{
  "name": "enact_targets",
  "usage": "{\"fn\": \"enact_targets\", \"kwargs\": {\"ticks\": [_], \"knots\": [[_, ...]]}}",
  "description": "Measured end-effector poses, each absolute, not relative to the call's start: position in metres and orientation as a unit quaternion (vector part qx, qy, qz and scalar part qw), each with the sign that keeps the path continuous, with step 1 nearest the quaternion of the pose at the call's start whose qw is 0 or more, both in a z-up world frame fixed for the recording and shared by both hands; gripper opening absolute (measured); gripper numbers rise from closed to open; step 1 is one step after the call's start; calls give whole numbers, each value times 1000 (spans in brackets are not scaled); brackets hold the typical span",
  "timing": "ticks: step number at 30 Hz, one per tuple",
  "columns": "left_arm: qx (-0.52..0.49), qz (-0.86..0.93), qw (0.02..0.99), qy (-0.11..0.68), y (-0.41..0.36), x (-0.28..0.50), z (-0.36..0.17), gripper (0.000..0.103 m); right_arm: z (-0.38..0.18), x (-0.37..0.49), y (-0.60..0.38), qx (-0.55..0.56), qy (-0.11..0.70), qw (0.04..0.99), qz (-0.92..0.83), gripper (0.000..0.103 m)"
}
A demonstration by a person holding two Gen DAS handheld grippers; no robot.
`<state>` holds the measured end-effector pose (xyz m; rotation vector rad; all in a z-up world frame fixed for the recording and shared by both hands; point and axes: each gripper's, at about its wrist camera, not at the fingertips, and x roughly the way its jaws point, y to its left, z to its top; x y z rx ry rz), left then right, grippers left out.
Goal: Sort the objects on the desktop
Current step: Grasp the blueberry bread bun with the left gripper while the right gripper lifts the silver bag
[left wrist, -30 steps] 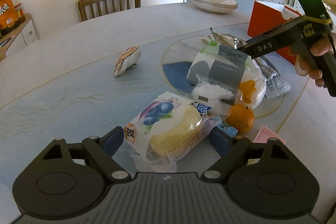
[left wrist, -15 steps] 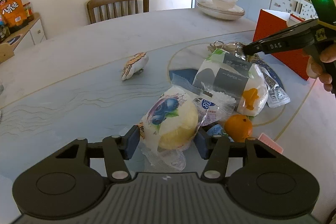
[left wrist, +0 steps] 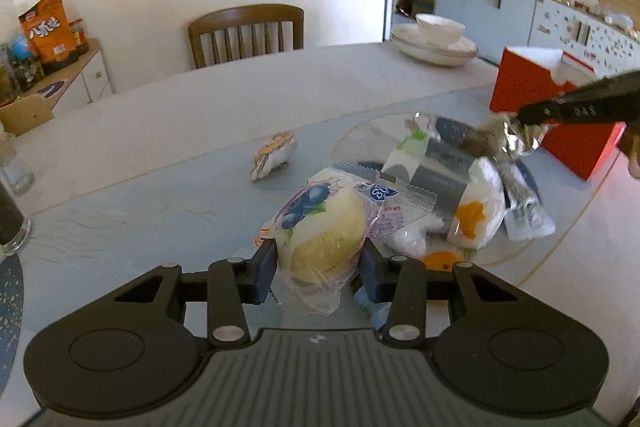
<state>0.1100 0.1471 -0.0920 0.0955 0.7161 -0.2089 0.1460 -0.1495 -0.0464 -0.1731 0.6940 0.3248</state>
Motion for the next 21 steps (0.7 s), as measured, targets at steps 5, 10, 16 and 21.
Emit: {"fn": "enact_targets", "kwargs": {"ticks": [5,10,16,21], "knots": [[41,-92,935,341,138,105,-75,42,-29,137,-166,-75,324,928,169,2],[38,-103,936,333,121,103,-56,42,-8,130,-183,-65,307,933,178,1],[45,-127,937,321,89,109,-34,42,18,126,-208,-57,285,939,185,1],[53,-158,934,316,54,121,-17,42,40,127,-235,-49,267,944,188,1]]}}
